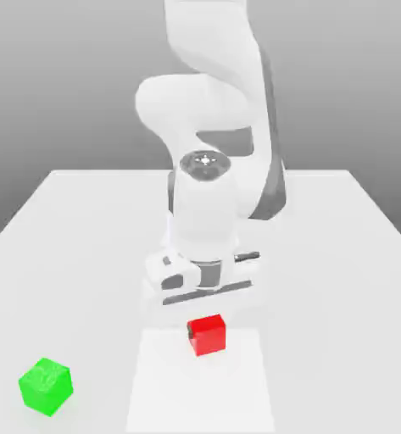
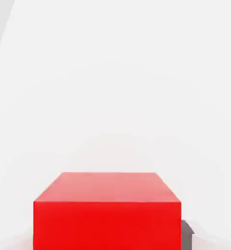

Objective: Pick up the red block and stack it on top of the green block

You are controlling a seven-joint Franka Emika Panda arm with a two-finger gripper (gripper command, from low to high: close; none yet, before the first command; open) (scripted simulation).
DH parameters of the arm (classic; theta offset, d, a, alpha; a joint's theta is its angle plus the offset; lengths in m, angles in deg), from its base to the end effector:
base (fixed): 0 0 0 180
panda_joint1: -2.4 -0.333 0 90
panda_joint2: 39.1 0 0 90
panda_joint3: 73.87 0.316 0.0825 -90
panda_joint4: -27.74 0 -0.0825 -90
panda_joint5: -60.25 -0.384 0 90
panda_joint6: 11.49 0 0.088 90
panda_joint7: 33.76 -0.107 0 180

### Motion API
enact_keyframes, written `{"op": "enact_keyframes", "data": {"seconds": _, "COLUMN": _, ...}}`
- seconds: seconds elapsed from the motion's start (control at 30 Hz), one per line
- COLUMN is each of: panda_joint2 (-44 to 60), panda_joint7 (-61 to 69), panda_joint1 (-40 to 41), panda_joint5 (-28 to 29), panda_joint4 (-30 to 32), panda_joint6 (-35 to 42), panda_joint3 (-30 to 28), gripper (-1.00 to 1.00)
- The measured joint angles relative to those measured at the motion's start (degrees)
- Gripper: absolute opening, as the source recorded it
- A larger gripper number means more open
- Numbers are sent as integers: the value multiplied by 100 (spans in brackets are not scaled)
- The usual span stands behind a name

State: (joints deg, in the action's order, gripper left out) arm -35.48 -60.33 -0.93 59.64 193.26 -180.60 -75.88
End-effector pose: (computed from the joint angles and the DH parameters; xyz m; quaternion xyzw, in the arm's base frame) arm 0.3435 0.0069 0.1746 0.9747 -0.2236 -0.0002 0.0002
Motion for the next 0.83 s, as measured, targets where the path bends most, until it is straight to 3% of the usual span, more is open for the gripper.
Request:
{"op": "enact_keyframes", "data": {"seconds": 0.17, "panda_joint2": -713, "panda_joint7": -250, "panda_joint1": 219, "panda_joint5": 123, "panda_joint4": -95, "panda_joint6": 809, "panda_joint3": -99, "gripper": -100}}
{"op": "enact_keyframes", "data": {"seconds": 0.53, "panda_joint2": 311, "panda_joint7": -1704, "panda_joint1": 1705, "panda_joint5": -205, "panda_joint4": -2303, "panda_joint6": 2007, "panda_joint3": -933, "gripper": -100}}
{"op": "enact_keyframes", "data": {"seconds": 0.7, "panda_joint2": 1233, "panda_joint7": -1592, "panda_joint1": 1938, "panda_joint5": -622, "panda_joint4": -2591, "panda_joint6": 1395, "panda_joint3": -829, "gripper": -100}}
{"op": "enact_keyframes", "data": {"seconds": 0.73, "panda_joint2": 1357, "panda_joint7": -1556, "panda_joint1": 1967, "panda_joint5": -675, "panda_joint4": -2602, "panda_joint6": 1284, "panda_joint3": -793, "gripper": 100}}
{"op": "enact_keyframes", "data": {"seconds": 0.83, "panda_joint2": 1357, "panda_joint7": -1556, "panda_joint1": 1967, "panda_joint5": -675, "panda_joint4": -2602, "panda_joint6": 1284, "panda_joint3": -793, "gripper": 100}}
